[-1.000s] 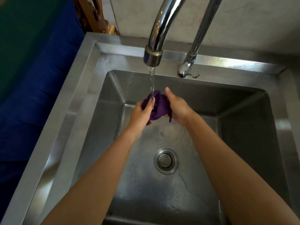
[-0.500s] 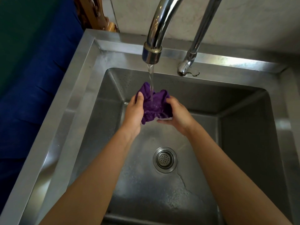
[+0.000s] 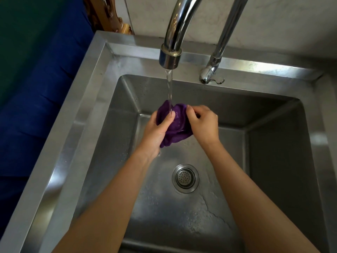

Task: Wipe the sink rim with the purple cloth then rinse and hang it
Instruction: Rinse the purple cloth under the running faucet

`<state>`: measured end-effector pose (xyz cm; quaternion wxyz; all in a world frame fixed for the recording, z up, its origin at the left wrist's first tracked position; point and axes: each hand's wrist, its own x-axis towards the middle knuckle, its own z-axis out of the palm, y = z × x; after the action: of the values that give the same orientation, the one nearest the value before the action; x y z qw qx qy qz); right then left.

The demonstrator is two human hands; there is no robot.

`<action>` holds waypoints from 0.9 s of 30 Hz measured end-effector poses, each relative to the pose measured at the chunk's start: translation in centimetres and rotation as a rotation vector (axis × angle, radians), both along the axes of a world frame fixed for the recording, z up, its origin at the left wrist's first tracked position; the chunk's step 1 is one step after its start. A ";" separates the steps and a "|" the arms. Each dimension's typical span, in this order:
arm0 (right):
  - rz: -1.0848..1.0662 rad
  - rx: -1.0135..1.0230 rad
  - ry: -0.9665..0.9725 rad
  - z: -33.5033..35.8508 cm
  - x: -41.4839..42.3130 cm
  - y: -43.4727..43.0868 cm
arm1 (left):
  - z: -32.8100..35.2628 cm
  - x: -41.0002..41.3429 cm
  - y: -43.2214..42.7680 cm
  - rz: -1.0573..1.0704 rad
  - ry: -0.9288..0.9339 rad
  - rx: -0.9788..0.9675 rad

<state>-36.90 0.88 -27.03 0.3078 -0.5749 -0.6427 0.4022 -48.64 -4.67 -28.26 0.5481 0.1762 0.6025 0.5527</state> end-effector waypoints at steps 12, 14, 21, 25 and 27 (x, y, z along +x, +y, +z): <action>0.053 -0.235 0.357 1.1 0.9 0.3 | -0.1 -0.4 -0.3 0.075 0.015 -0.030; 0.012 -0.205 0.339 1.0 1.0 0.4 | -0.2 -0.4 -0.4 0.085 0.026 -0.043; 0.059 -0.517 0.599 1.6 1.1 0.6 | -0.2 -0.2 -0.5 0.108 -0.003 -0.060; -0.150 -0.449 0.336 0.5 1.5 0.4 | 0.0 -0.3 -0.5 0.102 -0.059 -0.069; -0.154 -0.437 0.229 -0.6 1.3 0.1 | 0.0 -0.1 -0.5 0.104 -0.089 -0.071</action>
<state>-35.57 0.93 -27.60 0.2766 -0.6258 -0.4558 0.5693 -48.72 -5.17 -28.22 0.5510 0.1005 0.6050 0.5659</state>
